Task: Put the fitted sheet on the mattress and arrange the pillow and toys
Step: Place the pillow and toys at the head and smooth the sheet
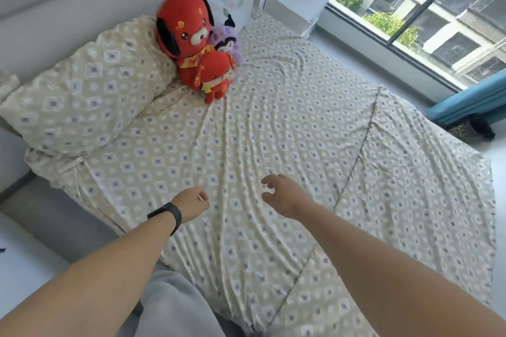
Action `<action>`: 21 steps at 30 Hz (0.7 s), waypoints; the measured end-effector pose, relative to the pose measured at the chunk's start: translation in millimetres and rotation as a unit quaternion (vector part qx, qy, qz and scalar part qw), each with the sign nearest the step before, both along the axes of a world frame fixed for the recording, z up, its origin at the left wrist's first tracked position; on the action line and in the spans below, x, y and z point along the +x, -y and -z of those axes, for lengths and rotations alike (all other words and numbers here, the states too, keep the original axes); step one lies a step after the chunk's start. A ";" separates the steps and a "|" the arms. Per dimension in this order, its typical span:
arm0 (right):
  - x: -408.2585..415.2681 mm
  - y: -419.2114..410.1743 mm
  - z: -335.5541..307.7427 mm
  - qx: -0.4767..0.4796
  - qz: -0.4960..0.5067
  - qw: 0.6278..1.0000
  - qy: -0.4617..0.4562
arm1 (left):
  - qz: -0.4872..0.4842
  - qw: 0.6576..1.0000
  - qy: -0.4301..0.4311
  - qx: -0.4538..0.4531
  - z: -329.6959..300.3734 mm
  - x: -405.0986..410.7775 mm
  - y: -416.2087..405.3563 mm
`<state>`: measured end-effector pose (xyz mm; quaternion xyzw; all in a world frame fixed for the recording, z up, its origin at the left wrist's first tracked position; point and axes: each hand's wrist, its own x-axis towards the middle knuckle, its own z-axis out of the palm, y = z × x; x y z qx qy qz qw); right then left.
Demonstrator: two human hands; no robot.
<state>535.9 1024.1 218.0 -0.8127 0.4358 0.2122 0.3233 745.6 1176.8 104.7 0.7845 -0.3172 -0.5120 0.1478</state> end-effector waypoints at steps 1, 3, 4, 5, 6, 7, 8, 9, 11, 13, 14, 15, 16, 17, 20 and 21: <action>-22.9 -5.2 -5.9 0.011 -0.014 1.000 -0.010 | -0.003 1.000 -0.001 0.006 -2.5 -24.5 -7.7; -78.1 -17.7 -18.2 0.041 -0.042 0.997 -0.041 | 0.002 1.000 -0.014 0.023 -6.0 -85.5 -27.9; -98.9 -20.9 -18.1 0.052 -0.051 0.996 -0.057 | 0.010 0.999 -0.024 0.029 -3.7 -110.2 -35.7; -113.9 -21.7 -16.7 0.057 -0.055 0.994 -0.073 | 0.029 0.998 -0.032 0.038 -0.9 -130.5 -39.9; -128.7 -23.7 -12.8 0.067 -0.053 0.993 -0.083 | 0.054 0.997 -0.032 0.043 2.6 -151.9 -45.7; -135.4 -26.9 -6.4 0.077 -0.050 0.992 -0.091 | 0.076 0.996 -0.024 0.045 3.7 -163.3 -47.7; -144.7 -31.0 3.1 0.088 -0.063 0.989 -0.105 | 0.080 0.995 -0.023 0.050 8.8 -180.8 -52.3; -147.8 -33.2 14.9 0.093 -0.077 0.986 -0.118 | 0.071 0.996 -0.022 0.049 16.1 -192.5 -53.8; -149.9 -39.3 39.9 0.099 -0.085 0.983 -0.132 | 0.056 0.997 -0.015 0.052 32.0 -213.9 -59.9; -142.0 -42.3 83.0 0.093 -0.084 0.983 -0.134 | 0.072 0.996 0.008 0.060 69.0 -228.6 -63.5; -140.0 -44.7 106.1 0.087 -0.085 0.983 -0.139 | 0.097 0.993 0.030 0.064 88.8 -236.2 -67.9; -138.4 -47.9 127.5 0.080 -0.087 0.983 -0.142 | 0.121 0.989 0.046 0.068 107.7 -242.5 -72.7; -139.2 -51.6 141.4 0.071 -0.100 0.980 -0.155 | 0.141 0.986 0.065 0.067 120.6 -248.1 -79.2; -137.8 -54.6 170.3 0.064 -0.130 0.976 -0.164 | 0.156 0.981 0.081 0.080 144.4 -250.6 -83.1; -141.0 -67.1 236.3 0.047 -0.210 0.959 -0.187 | 0.224 0.962 0.119 0.098 193.5 -252.3 -84.4; -143.2 -74.5 245.4 0.037 -0.222 0.957 -0.184 | 0.229 0.962 0.109 0.104 200.7 -254.0 -88.6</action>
